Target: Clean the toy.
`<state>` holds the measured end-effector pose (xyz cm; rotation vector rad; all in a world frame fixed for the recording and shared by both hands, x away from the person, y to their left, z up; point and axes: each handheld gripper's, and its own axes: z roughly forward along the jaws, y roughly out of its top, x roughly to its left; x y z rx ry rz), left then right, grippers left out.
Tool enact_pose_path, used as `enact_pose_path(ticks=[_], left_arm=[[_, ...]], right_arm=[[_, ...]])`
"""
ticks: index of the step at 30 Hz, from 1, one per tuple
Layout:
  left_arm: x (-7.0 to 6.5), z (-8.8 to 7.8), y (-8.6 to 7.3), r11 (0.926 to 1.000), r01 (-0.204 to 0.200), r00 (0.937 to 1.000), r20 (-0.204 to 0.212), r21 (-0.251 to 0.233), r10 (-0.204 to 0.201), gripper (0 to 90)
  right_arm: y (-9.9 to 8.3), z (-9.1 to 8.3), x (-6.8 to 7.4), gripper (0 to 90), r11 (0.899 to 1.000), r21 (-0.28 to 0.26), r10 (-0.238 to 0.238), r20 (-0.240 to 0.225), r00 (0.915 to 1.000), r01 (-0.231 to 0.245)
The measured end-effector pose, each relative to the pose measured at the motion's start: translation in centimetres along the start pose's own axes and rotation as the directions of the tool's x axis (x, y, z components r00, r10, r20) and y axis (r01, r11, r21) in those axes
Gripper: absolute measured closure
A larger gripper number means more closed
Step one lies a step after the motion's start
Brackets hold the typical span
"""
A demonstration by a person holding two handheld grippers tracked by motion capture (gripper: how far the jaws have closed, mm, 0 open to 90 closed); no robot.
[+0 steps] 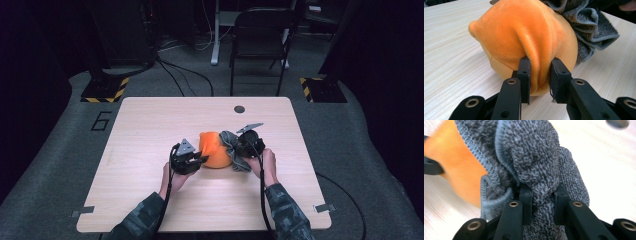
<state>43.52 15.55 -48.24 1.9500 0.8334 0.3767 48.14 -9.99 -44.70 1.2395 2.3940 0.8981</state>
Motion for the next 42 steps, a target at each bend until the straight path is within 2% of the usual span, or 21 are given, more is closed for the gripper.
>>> enact_pose_path(ticks=[4, 12, 16, 19, 22, 25, 28, 31, 33, 34, 42], left_arm=[[0.0, 0.0, 0.0, 1.0, 0.006, 1.0, 0.002, 0.0, -0.006, 72.4], [0.1, 0.0, -0.1, 1.0, 0.003, 1.0, -0.007, -0.006, -0.004, 71.7], [0.2, -0.1, -0.1, 1.0, 0.005, 1.0, -0.004, 0.0, -0.005, 71.4], [0.4, -0.1, -0.1, 0.9999, 0.011, 0.9999, -0.006, -0.002, -0.011, 71.2], [0.5, -0.1, -0.1, 1.0, 0.007, 1.0, -0.006, 0.003, -0.007, 71.0], [0.4, -0.1, -0.1, 1.0, 0.008, 0.9999, -0.007, 0.003, -0.008, 70.9], [0.4, -0.1, -0.1, 0.9999, 0.013, 0.9999, -0.007, 0.002, -0.013, 70.4], [0.4, -0.1, -0.1, 0.9999, 0.011, 0.9998, -0.015, -0.002, -0.011, 69.6], [0.4, -0.1, -0.1, 1.0, -0.005, 0.9998, -0.022, 0.006, 0.005, 68.6], [0.4, -0.1, -0.1, 1.0, -0.008, 0.9997, -0.023, 0.005, 0.008, 67.9], [0.4, -0.2, -0.1, 0.9999, -0.012, 0.9983, -0.057, 0.004, 0.013, 56.6]], right_arm=[[-0.4, 0.8, -0.6, 74.6, 0.999, 0.039, -0.001, 0.024, 0.9997, 0.001], [-1.7, 3.1, -1.7, 74.3, 0.992, 0.116, 0.045, 0.029, 0.9986, -0.048], [-1.5, 2.8, -1.7, 74.6, 0.992, 0.122, 0.037, 0.035, 0.9987, -0.041], [-1.1, 1.9, -1.8, 74.9, 0.994, 0.104, 0.029, 0.049, 0.9984, -0.034], [-0.5, 0.2, -1.9, 75.0, 0.999, 0.042, 0.028, 0.047, 0.9985, -0.03], [0.4, -1.8, -1.4, 75.0, 0.998, -0.045, 0.038, 0.02, 0.9991, -0.037], [1.1, -2.8, -0.1, 75.0, 0.996, -0.09, 0.015, -0.014, 0.9998, -0.016], [1.4, -2.4, 1.2, 74.7, 0.996, -0.077, -0.038, -0.023, 0.999, 0.036], [1.3, -1.2, 2.0, 74.8, 0.997, -0.046, -0.07, -0.004, 0.9976, 0.07], [1.1, -0.8, 2.2, 74.8, 0.996, -0.049, -0.077, 0.013, 0.9969, 0.078], [1.0, -0.3, 1.9, 75.0, 0.996, -0.062, -0.06, 0.019, 0.998, 0.061]])
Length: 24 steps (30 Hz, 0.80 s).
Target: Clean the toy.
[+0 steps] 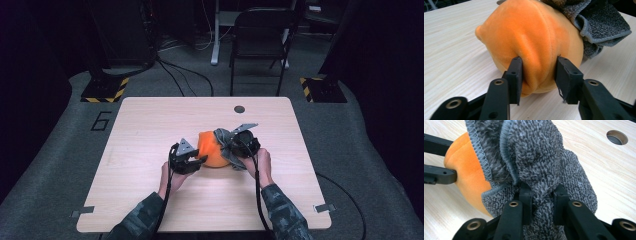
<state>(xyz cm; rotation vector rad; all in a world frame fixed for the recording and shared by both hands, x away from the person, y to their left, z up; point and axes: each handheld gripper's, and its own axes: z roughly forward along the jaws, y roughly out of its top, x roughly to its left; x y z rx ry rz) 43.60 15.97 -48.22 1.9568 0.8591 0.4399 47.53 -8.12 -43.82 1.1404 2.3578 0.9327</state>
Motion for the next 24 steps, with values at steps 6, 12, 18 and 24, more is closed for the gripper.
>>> enact_pose_path(ticks=[6, 12, 18, 24], left_arm=[[0.0, -0.08, -0.04, 0.9999, -0.008, 0.9998, -0.017, 0.011, 0.008, 48.4], [-0.21, -0.05, -0.06, 0.9993, -0.029, 0.9988, -0.04, 0.024, 0.03, 43.0], [-0.15, 0.24, -0.26, 0.9985, -0.023, 0.9985, -0.049, 0.05, 0.025, 42.3], [-0.31, 0.8, -0.59, 0.9976, -0.04, 0.9977, -0.053, 0.056, 0.043, 57.1]], right_arm=[[0.11, 0.24, -0.1, 75.0, 1.0, -0.01, 0.007, -0.007, 1.0, -0.007], [0.24, 0.48, -0.41, 75.0, 1.0, -0.019, 0.02, -0.007, 0.9998, -0.02], [0.28, 0.57, -0.6, 74.9, 0.999, -0.024, 0.024, -0.011, 0.9997, -0.024], [0.19, 0.67, -0.68, 74.8, 0.998, -0.041, 0.042, -0.014, 0.999, -0.043]])
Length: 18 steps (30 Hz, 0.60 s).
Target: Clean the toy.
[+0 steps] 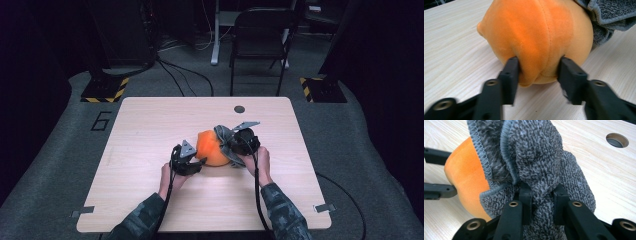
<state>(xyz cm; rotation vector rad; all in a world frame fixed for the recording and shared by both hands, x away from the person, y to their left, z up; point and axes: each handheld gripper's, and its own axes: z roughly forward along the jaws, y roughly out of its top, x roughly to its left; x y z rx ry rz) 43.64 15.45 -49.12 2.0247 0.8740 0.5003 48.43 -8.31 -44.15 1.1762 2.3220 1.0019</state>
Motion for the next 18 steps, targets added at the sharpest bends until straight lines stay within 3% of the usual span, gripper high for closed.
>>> enact_pose_path(ticks=[4, 10, 14, 18], left_arm=[[0.3, -0.1, 0.1, 0.9996, 0.025, 0.9994, 0.024, -0.009, -0.025, 71.8], [0.6, -0.9, 0.6, 0.9972, 0.062, 0.9964, 0.061, -0.043, -0.059, 75.5], [-0.1, -1.5, 1.1, 0.996, 0.06, 0.9956, 0.076, -0.066, -0.055, 76.3], [-0.5, -1.7, 1.3, 0.9966, 0.054, 0.9941, 0.097, -0.062, -0.048, 76.5]], right_arm=[[0.1, -0.4, -0.1, 75.4, 1.0, 0.003, -0.002, -0.022, 0.9998, 0.002], [1.1, -2.3, 0.5, 75.5, 0.999, -0.037, -0.012, -0.042, 0.9991, 0.01], [2.0, -3.7, 1.9, 75.4, 0.996, -0.084, -0.03, -0.092, 0.9953, 0.022], [2.2, -3.4, 3.6, 75.0, 0.995, -0.087, -0.062, -0.103, 0.9927, 0.053]])
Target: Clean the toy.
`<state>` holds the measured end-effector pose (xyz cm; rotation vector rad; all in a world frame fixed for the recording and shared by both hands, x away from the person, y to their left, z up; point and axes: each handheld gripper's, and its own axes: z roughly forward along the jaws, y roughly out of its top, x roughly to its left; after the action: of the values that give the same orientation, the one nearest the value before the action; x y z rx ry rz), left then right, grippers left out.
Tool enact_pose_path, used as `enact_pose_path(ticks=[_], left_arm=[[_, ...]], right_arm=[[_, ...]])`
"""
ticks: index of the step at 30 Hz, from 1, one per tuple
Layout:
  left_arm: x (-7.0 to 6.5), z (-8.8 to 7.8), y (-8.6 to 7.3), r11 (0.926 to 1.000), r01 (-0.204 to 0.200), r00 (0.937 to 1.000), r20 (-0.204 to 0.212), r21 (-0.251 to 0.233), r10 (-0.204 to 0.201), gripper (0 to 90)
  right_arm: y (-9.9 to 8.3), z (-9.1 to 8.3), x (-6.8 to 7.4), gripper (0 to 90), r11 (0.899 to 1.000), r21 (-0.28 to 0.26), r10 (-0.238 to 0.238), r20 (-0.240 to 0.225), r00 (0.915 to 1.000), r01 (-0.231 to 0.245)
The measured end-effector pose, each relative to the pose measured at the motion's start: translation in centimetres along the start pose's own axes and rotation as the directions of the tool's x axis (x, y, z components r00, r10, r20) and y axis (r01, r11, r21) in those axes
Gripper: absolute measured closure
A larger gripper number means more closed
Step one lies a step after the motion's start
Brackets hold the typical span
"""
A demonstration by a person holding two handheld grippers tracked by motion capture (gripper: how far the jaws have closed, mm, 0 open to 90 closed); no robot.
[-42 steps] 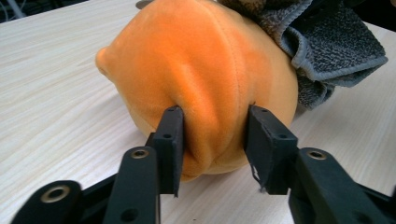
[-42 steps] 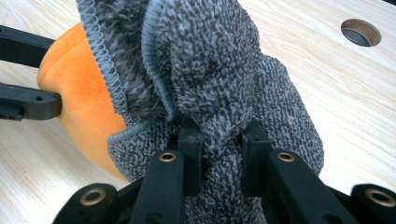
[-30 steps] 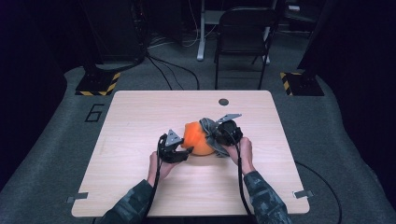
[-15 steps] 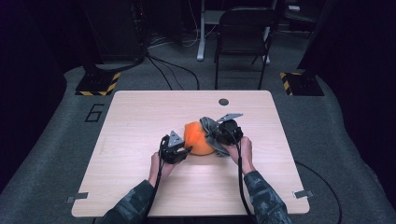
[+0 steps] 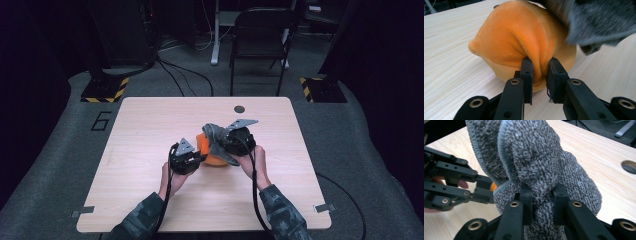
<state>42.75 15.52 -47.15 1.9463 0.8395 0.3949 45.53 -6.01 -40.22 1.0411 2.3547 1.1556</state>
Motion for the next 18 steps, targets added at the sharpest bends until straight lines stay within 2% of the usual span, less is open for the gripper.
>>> enact_pose_path(ticks=[1, 2, 3, 6, 7, 10, 18], left_arm=[[-0.1, 0.2, -0.1, 0.9999, 0.009, 0.9999, -0.009, -0.008, -0.009, 76.5], [0.1, 0.2, -0.2, 1.0, -0.006, 0.9999, -0.011, 0.003, 0.006, 76.5], [0.1, 0.4, -0.3, 0.9999, 0.014, 0.9999, -0.003, 0.007, -0.014, 76.5], [0.4, 0.5, -0.4, 0.9998, 0.016, 0.9999, -0.001, 0.007, -0.016, 76.5], [0.4, 0.5, -0.4, 0.9998, 0.016, 0.9999, 0.0, 0.008, -0.016, 76.5], [0.4, 0.5, -0.4, 0.9999, 0.011, 0.9999, 0.005, 0.014, -0.011, 76.4], [0.5, 0.5, -0.5, 0.9999, 0.009, 0.9999, 0.007, 0.009, -0.009, 76.1]], right_arm=[[-0.1, 0.5, 0.2, 75.0, 1.0, 0.007, -0.01, -0.002, 0.9999, 0.01], [-0.3, 1.0, 0.4, 75.1, 0.999, 0.024, -0.021, 0.015, 0.9997, 0.02], [-0.5, 1.4, 0.5, 75.3, 0.999, 0.034, -0.041, 0.035, 0.9985, 0.04], [-0.8, 2.0, 0.5, 75.5, 0.996, 0.053, -0.07, 0.067, 0.9952, 0.067], [-0.9, 2.0, 0.6, 75.5, 0.997, 0.055, -0.058, 0.079, 0.9952, 0.054], [-1.2, 1.7, 0.0, 75.4, 0.996, 0.067, -0.067, 0.088, 0.9939, 0.061], [-2.0, 1.5, -2.0, 75.3, 0.993, 0.115, -0.016, 0.106, 0.9942, 0.004]])
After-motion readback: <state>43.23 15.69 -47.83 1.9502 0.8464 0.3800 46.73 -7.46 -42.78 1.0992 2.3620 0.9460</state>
